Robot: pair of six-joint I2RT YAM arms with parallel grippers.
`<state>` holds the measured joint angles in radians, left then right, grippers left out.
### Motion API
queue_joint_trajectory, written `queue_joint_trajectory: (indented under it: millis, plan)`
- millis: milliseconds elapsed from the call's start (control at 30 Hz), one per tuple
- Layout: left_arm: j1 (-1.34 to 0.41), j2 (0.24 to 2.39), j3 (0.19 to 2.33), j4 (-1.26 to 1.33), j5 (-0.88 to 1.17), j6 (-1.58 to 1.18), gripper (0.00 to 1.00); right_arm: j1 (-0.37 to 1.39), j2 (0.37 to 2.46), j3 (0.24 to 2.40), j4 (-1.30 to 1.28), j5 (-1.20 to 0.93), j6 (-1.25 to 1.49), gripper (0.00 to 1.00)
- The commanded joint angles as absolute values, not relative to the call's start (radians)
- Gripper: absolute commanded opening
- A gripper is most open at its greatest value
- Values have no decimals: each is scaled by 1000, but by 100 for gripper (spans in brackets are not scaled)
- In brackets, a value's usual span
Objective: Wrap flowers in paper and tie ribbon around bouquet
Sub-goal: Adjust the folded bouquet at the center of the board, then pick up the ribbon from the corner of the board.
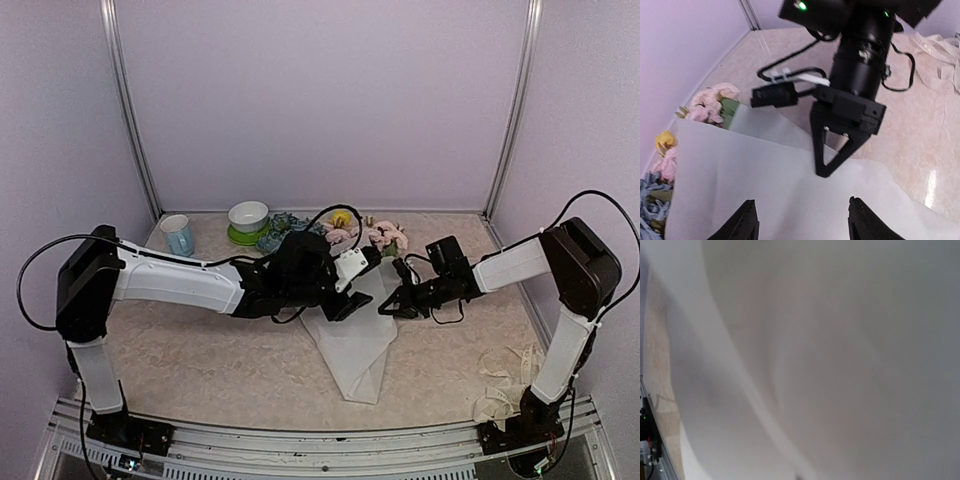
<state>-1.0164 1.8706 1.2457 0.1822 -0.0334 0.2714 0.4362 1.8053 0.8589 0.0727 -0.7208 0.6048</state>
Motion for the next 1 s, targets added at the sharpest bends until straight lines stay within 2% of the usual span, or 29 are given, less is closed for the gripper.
queue_joint_trajectory:
  millis: [0, 167, 433, 567, 667, 800, 867, 967]
  plan:
    - [-1058, 1972, 1250, 53, 40, 307, 59, 434, 1812, 890, 53, -692, 605, 0]
    - [-1081, 2072, 1301, -19, 43, 321, 54, 436, 1810, 899, 37, -669, 598, 0]
    - [-1090, 2121, 1291, -56, 99, 343, 54, 436, 1788, 938, -75, -563, 576, 0]
    - [-1085, 2132, 1283, -61, 118, 338, 52, 433, 1700, 967, -237, -348, 561, 20]
    - [-1078, 2129, 1267, -42, 132, 332, 52, 428, 1603, 969, -366, -168, 579, 42]
    - [-1071, 2128, 1263, -38, 134, 326, 52, 424, 1464, 950, -594, 79, 670, 64]
    - [-1071, 2124, 1259, -35, 134, 324, 52, 419, 1393, 935, -703, 176, 730, 67]
    - [-1069, 2119, 1256, -27, 136, 317, 52, 416, 1320, 932, -850, 235, 842, 66]
